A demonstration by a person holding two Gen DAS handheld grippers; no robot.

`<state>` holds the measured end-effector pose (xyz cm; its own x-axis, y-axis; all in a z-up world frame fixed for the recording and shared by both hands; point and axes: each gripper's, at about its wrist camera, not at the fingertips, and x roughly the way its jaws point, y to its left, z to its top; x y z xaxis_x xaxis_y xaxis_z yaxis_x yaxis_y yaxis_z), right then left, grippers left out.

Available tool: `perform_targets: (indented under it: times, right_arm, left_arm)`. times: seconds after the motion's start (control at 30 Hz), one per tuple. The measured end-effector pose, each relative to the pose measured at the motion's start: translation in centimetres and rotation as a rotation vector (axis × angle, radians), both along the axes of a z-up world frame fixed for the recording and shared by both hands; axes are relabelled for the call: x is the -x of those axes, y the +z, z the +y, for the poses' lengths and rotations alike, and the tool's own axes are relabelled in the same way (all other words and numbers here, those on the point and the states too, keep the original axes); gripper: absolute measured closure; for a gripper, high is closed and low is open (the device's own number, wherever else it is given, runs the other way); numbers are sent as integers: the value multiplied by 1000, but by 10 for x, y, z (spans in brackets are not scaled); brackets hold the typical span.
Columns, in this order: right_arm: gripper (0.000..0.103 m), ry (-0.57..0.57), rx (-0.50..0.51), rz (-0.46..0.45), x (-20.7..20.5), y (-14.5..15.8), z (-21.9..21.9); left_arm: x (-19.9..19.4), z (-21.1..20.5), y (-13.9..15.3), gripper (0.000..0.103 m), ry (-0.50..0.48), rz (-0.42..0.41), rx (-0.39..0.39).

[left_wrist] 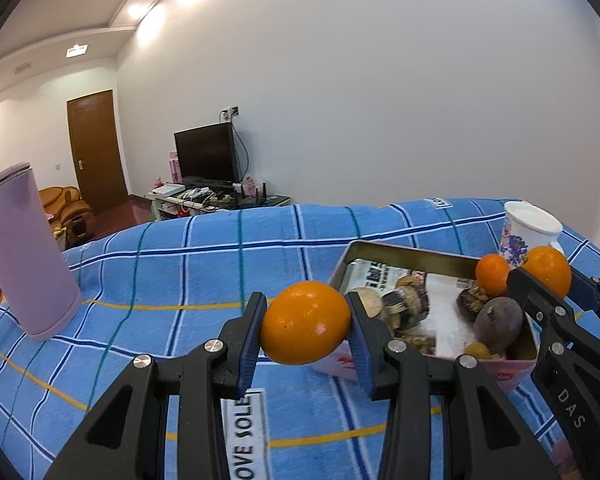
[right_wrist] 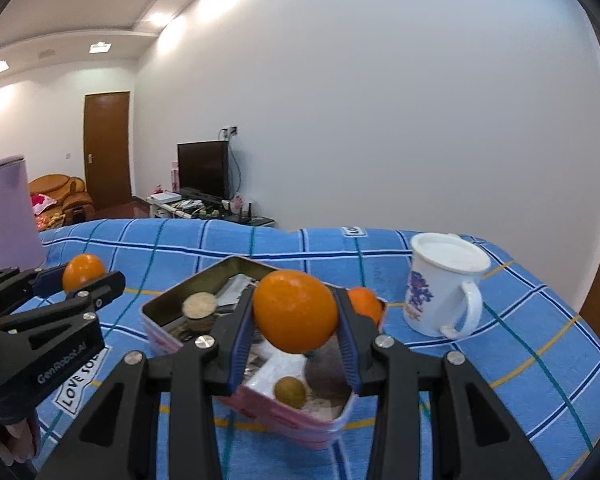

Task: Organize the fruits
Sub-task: 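Carry both held oranges toward the pink tin, then lower both oranges into the tin and open both tools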

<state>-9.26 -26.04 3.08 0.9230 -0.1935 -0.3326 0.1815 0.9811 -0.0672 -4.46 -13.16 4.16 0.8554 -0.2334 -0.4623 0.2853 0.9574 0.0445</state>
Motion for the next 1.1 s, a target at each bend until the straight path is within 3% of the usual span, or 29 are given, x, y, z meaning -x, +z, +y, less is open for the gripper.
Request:
perform_targets:
  times: [0.83, 1.1]
  right_arm:
    - [62, -100, -51, -10, 10, 7, -54]
    - [62, -152, -66, -8, 13, 8, -74]
  left_arm:
    - [4, -58, -7, 61, -103, 36, 6]
    - [-6, -66, 6, 61, -109, 31, 25]
